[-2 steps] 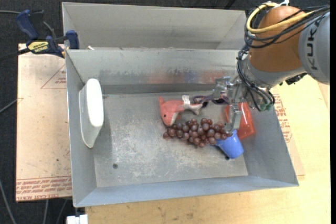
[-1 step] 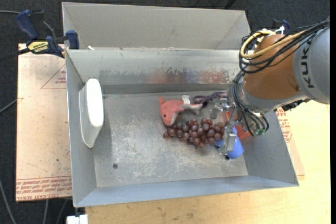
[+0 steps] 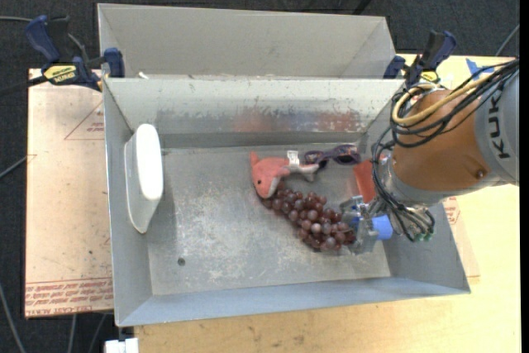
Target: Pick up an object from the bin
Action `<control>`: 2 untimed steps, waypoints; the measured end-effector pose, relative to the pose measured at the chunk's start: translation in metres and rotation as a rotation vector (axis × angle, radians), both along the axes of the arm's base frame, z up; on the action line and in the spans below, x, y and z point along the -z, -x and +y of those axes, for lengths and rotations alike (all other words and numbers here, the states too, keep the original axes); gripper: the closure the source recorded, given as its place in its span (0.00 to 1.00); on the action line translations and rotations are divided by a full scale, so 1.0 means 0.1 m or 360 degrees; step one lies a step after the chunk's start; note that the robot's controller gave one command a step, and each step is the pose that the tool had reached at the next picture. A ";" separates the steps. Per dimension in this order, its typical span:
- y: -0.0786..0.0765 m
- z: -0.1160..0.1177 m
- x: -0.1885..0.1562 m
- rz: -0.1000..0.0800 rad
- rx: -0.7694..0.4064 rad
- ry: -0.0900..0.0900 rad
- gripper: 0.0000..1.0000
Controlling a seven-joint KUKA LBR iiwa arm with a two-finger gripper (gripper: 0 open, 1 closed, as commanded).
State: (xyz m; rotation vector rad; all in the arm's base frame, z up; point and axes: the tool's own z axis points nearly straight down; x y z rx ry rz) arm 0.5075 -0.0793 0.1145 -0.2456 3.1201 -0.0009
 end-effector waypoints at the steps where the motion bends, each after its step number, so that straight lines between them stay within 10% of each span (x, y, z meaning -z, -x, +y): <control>1: 0.00 0.00 0.00 0.0000 -0.0001 0.0000 1.00; 2: -0.02 -0.03 -1.17 -0.0004 0.0029 -0.0001 1.00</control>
Offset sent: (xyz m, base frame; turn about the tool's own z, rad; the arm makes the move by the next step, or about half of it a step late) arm 0.0014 -0.0033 0.1177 0.0190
